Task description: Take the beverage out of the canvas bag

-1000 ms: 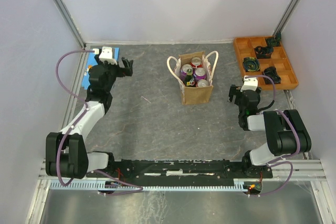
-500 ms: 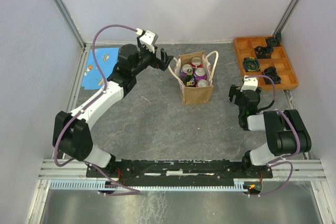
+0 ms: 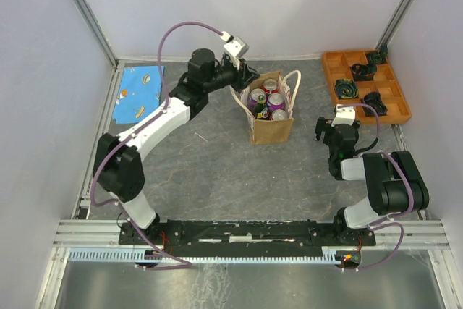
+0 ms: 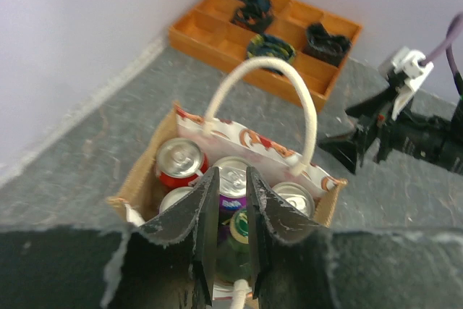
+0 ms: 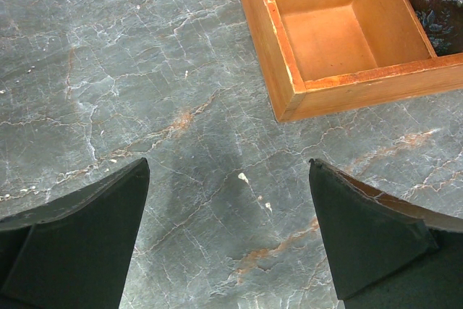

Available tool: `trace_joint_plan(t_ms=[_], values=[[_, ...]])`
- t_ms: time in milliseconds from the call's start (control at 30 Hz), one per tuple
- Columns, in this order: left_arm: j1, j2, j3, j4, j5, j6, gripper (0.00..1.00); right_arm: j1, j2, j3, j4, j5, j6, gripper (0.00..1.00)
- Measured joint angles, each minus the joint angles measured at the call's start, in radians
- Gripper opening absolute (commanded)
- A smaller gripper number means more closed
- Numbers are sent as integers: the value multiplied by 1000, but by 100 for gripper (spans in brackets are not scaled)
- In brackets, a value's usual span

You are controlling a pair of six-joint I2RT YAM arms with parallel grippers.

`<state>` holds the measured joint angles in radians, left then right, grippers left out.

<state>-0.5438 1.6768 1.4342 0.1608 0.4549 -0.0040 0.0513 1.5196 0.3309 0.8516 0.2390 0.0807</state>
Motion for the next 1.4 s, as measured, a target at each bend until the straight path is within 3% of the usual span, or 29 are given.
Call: trace_joint_plan(t_ms=[267,733,1400], values=[[-45,86,2,-32,55,59,50,0,0,0,0,0,0,99],[-61,168,-11,17,75,84,55,0,0,0,0,0,0,99],[-61,224,-178,278,70,112,58,0,0,0,0,0,0,99]])
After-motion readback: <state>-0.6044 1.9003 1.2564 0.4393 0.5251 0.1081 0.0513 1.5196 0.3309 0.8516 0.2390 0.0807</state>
